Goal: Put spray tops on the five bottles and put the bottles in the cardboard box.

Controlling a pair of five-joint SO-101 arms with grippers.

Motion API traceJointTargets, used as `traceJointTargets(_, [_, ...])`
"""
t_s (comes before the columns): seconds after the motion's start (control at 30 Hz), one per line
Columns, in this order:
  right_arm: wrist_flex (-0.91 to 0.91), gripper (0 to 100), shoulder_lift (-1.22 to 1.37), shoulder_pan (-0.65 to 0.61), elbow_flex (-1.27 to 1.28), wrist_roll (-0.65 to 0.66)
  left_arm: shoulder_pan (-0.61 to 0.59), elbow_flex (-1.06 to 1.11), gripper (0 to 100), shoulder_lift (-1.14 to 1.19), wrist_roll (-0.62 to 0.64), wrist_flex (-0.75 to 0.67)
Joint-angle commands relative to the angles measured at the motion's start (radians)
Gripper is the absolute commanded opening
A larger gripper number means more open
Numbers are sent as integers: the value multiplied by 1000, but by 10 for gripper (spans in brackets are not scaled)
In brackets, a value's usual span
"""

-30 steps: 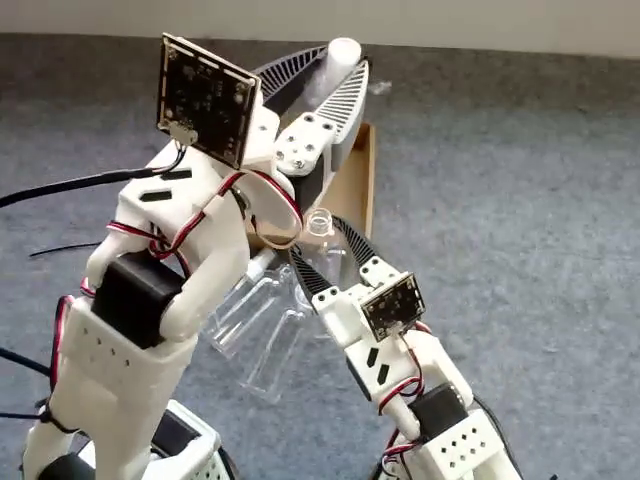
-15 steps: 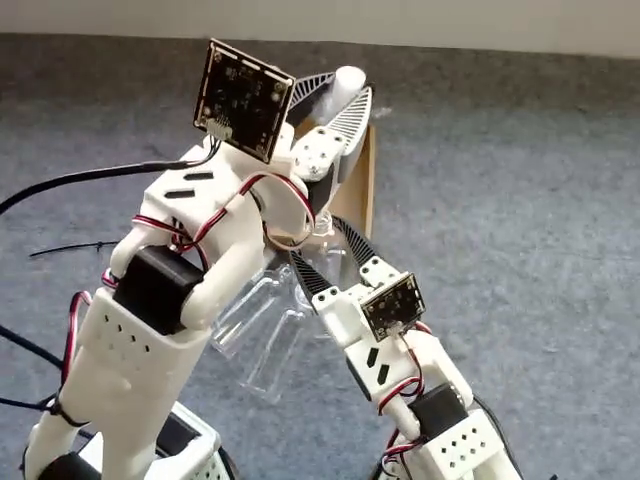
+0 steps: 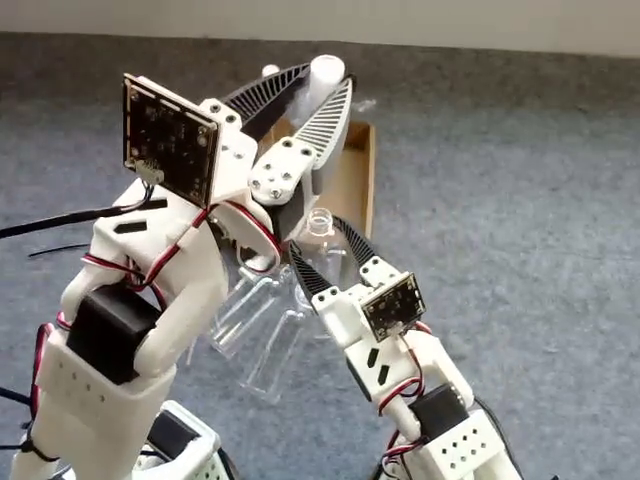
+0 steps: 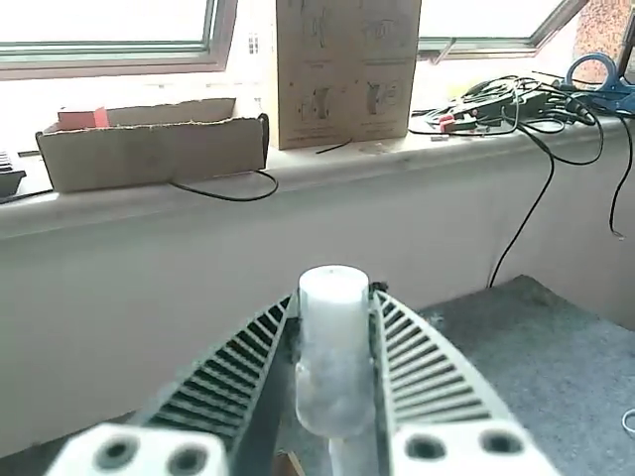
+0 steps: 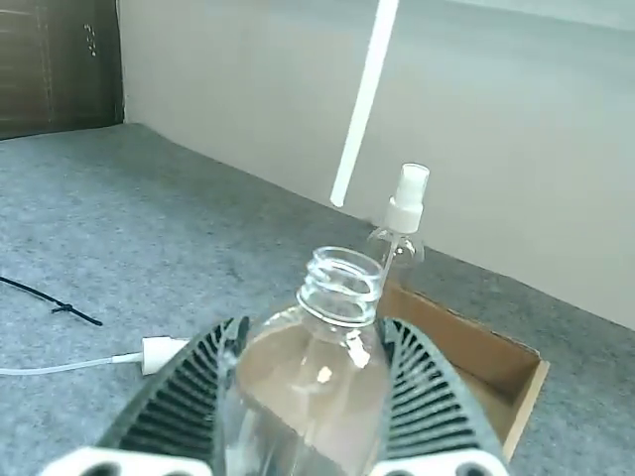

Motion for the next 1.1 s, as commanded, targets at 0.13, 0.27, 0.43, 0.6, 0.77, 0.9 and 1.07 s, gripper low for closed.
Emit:
traceJointTargets(0.13, [44,5,-22,-5,-12,-6,38,61,45,-13,12,-26])
traceJointTargets(0.27, [51,5,-22,-5,-12,-6,79,77,45,-13,12,-26])
traceJointTargets(0.43, [53,5,-22,-7,-12,-6,91,76,45,-13,8,-38])
traceJointTargets(0.6, [54,5,-22,-5,-12,-6,84,140,45,-21,6,-23])
traceJointTargets(0.77, [51,5,-24,-1,-13,-9,-5,274,45,-22,5,-26])
traceJointTargets(0.9, [53,5,-24,1,-47,-11,-70,320,45,-24,5,-20])
traceJointTargets(1.07, [51,5,-24,36,-71,-12,-62,325,47,-24,-38,37])
